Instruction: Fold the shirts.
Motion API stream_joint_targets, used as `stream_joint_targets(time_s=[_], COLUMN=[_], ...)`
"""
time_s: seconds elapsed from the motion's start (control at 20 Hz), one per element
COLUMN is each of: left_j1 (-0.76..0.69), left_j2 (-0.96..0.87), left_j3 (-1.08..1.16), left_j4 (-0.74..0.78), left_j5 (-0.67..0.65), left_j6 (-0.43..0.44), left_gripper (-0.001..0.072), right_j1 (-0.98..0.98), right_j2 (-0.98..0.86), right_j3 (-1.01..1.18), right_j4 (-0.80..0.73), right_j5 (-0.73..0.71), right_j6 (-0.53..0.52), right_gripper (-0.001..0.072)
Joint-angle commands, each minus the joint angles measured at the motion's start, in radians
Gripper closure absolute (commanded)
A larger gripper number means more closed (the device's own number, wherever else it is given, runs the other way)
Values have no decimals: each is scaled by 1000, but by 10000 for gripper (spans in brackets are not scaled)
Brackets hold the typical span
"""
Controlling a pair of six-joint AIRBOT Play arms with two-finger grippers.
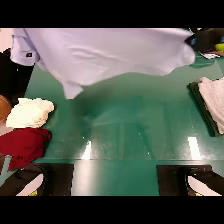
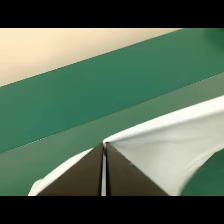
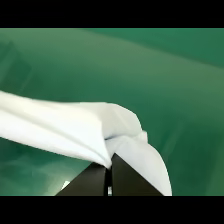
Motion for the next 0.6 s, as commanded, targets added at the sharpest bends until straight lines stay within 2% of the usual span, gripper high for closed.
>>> stream_joint_targets(time_s=[0.0, 0.15, 0.25, 0.4, 0.55], left_j1=[1, 1, 1, 1, 1], left_j2=[52, 48, 38, 13, -75], left_j3=[32, 42, -2, -187, -401], left_j4=[-74, -141, -146, -150, -149], left_j5=[-103, -271, -329, -312, -231], left_j6=[7, 7, 27, 51, 66], left_gripper=[683, 683, 683, 683, 683], right_j1=[-16, -16, -16, -16, -16], right_j2=[79, 109, 90, -22, -203], right_j3=[71, 85, 85, 85, 85], right_j4=[-15, -15, -15, -14, -13], right_j5=[24, 63, 111, 225, 285], right_j6=[-12, -11, -10, -9, -10], right_gripper=[702, 702, 702, 702, 702])
